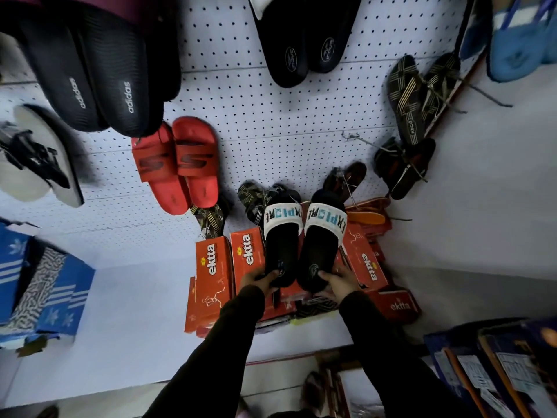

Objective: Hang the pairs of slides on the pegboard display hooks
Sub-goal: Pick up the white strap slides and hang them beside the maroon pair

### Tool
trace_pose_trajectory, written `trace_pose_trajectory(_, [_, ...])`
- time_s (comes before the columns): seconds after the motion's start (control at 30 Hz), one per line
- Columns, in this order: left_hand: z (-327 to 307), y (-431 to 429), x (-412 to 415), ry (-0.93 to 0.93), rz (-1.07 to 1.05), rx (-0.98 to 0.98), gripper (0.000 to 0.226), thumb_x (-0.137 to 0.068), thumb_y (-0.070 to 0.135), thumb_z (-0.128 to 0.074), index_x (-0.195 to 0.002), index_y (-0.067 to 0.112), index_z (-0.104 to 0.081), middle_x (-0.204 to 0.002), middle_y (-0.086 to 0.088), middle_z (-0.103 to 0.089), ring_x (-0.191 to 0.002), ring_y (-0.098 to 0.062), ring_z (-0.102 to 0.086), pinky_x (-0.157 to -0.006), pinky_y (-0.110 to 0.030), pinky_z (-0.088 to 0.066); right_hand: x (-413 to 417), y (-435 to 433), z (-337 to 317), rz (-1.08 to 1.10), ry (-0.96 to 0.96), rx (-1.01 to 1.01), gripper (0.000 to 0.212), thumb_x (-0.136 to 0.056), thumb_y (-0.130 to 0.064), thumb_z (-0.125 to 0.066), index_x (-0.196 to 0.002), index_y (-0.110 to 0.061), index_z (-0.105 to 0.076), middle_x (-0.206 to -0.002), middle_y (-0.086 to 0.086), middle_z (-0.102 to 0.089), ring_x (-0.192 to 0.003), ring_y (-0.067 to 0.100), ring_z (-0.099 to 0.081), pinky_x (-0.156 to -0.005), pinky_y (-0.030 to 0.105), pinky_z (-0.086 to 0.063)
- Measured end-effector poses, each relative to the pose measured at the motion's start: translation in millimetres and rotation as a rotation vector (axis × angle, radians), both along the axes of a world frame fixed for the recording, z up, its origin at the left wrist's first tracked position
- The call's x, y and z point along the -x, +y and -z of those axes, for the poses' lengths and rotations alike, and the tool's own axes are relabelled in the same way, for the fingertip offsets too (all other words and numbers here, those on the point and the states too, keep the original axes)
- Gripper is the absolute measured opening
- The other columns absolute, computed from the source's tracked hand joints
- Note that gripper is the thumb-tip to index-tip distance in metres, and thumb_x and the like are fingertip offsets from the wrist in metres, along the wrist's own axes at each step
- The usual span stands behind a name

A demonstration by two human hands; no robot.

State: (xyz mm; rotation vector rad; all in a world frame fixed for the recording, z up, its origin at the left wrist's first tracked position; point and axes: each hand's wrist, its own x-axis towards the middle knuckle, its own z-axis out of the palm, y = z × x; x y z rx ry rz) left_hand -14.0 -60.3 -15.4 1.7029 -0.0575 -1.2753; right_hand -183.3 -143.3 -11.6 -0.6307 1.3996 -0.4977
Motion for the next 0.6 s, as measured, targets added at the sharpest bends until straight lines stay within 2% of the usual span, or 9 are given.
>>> trace_pose_trajectory(0.07, [-16, -1, -2, 0.014, -0.053, 0.067, 0.048, -0.086, 0.002, -0.067, -0.131, -0.005, -0.054, -0.120, -0.017, -0.062, -0.103, -0.034, -0.062, -0.047, -0.018, -0.055, -3, -2, -18, 0.026, -0.082, 0.050, 0.056, -0.093, 0.006, -0.058, -0.145, -0.012, -0.046, -0.143, 0.016, -0.054, -0.127, 0.043, -0.057, -0.089, 0.046, -0.051])
trace_pose_trajectory(0.13, [-33, -3, -5, 0.002, -0.084, 0.149, 0.046, -0.086, 0.002, -0.066, -0.131, -0.003, -0.055, -0.130, -0.019, -0.061, -0.102, -0.030, -0.061, -0.049, -0.016, -0.056, -7, -5, -37, 0.044, -0.142, 0.129, 0.061, -0.092, 0.009, -0.057, -0.146, -0.015, -0.045, -0.144, 0.016, -0.053, -0.129, 0.043, -0.055, -0.092, 0.048, -0.051])
trace_pose_trajectory(0.23, [-57, -9, -9, -0.058, -0.119, 0.275, 0.045, -0.087, 0.003, -0.065, -0.131, -0.001, -0.055, -0.134, -0.020, -0.060, -0.102, -0.026, -0.061, -0.052, -0.014, -0.057, -15, -12, -64, 0.053, -0.198, 0.264, 0.059, -0.090, 0.012, -0.057, -0.143, -0.013, -0.049, -0.140, 0.019, -0.057, -0.124, 0.040, -0.059, -0.079, 0.041, -0.056])
trace_pose_trajectory(0.3, [-77, -13, -11, -0.099, -0.133, 0.342, 0.047, -0.086, 0.004, -0.066, -0.132, -0.002, -0.055, -0.133, -0.022, -0.060, -0.105, -0.027, -0.062, -0.067, -0.026, -0.061, -20, -17, -85, 0.045, -0.198, 0.368, 0.053, -0.089, 0.011, -0.058, -0.137, -0.012, -0.053, -0.134, 0.020, -0.062, -0.114, 0.035, -0.063, -0.078, 0.039, -0.057])
trace_pose_trajectory(0.37, [-97, -20, -12, -0.121, -0.164, 0.390, 0.050, -0.084, 0.006, -0.069, -0.132, -0.001, -0.055, -0.132, -0.019, -0.061, -0.112, -0.031, -0.063, -0.092, -0.045, -0.056, -24, -23, -106, 0.036, -0.178, 0.454, 0.054, -0.088, 0.010, -0.060, -0.137, -0.012, -0.053, -0.127, 0.019, -0.066, -0.106, 0.031, -0.065, -0.091, 0.048, -0.056])
trace_pose_trajectory(0.4, [-108, -23, -13, -0.131, -0.187, 0.416, 0.052, -0.084, 0.006, -0.070, -0.133, -0.001, -0.054, -0.130, -0.014, -0.062, -0.113, -0.030, -0.063, -0.097, -0.048, -0.053, -25, -26, -117, 0.031, -0.179, 0.487, 0.056, -0.088, 0.009, -0.060, -0.140, -0.010, -0.051, -0.125, 0.019, -0.066, -0.107, 0.032, -0.066, -0.098, 0.051, -0.053])
trace_pose_trajectory(0.43, [-121, -25, -13, -0.138, -0.203, 0.448, 0.054, -0.083, 0.005, -0.070, -0.134, 0.000, -0.053, -0.126, -0.010, -0.062, -0.110, -0.027, -0.062, -0.095, -0.043, -0.055, -26, -29, -128, 0.029, -0.189, 0.514, 0.059, -0.088, 0.010, -0.060, -0.143, -0.009, -0.048, -0.127, 0.022, -0.066, -0.112, 0.034, -0.065, -0.102, 0.053, -0.050])
trace_pose_trajectory(0.5, [-144, -33, -14, -0.159, -0.230, 0.521, 0.055, -0.084, 0.003, -0.069, -0.136, -0.001, -0.051, -0.116, -0.009, -0.061, -0.101, -0.024, -0.060, -0.076, -0.030, -0.060, -28, -38, -150, 0.029, -0.216, 0.565, 0.061, -0.089, 0.010, -0.059, -0.146, -0.006, -0.044, -0.134, 0.025, -0.062, -0.123, 0.039, -0.061, -0.107, 0.057, -0.046])
trace_pose_trajectory(0.6, [-176, -43, -16, -0.212, -0.256, 0.602, 0.051, -0.083, 0.003, -0.070, -0.131, -0.002, -0.055, -0.101, -0.005, -0.063, -0.090, -0.022, -0.064, -0.084, -0.039, -0.059, -28, -49, -187, 0.032, -0.262, 0.630, 0.060, -0.090, 0.009, -0.059, -0.146, -0.007, -0.043, -0.137, 0.024, -0.060, -0.128, 0.038, -0.058, -0.110, 0.056, -0.044])
